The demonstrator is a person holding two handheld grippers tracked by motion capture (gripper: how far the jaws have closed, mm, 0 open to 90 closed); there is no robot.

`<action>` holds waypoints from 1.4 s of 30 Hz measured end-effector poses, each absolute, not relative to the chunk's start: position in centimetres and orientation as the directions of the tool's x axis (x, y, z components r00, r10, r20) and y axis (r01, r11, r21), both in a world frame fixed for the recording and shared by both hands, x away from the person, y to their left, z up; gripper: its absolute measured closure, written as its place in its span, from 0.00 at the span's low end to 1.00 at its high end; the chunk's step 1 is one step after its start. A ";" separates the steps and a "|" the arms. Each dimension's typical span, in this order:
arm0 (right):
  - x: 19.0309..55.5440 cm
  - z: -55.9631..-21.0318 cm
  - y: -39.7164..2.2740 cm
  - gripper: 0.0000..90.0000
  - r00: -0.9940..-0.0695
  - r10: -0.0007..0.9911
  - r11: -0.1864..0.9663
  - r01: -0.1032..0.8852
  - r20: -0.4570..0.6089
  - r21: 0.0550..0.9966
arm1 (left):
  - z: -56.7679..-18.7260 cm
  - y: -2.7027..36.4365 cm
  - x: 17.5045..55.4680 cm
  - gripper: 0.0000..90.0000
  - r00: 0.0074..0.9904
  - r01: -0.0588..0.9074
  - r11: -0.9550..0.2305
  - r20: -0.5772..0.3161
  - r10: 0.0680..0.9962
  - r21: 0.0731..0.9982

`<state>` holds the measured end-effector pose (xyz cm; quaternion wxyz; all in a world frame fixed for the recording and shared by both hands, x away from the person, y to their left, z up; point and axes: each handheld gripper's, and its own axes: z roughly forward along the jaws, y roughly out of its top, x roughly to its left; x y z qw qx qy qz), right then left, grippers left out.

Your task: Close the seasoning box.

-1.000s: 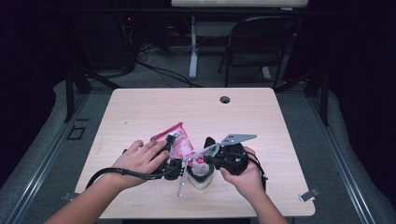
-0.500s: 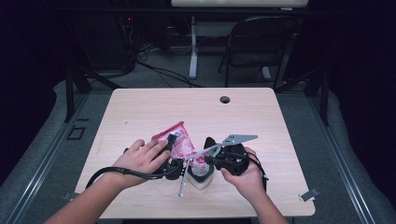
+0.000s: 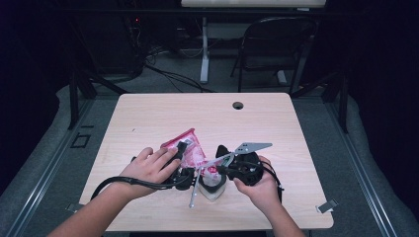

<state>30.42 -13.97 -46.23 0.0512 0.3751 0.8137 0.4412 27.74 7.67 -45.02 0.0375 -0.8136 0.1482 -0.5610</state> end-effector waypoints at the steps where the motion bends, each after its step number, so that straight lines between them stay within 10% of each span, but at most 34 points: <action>1: 30.4 -46.3 -13.9 0.99 -0.714 0.655 0.329 0.565 0.248 0.757 | -45.0 7.7 27.7 0.79 0.327 -0.196 -0.953 0.901 -0.285 -0.230; 42: 30.0 -46.1 -13.3 1.00 -0.727 0.653 0.358 0.544 0.213 0.759 | -45.2 7.6 28.0 0.81 0.338 -0.182 -0.959 0.902 -0.267 -0.216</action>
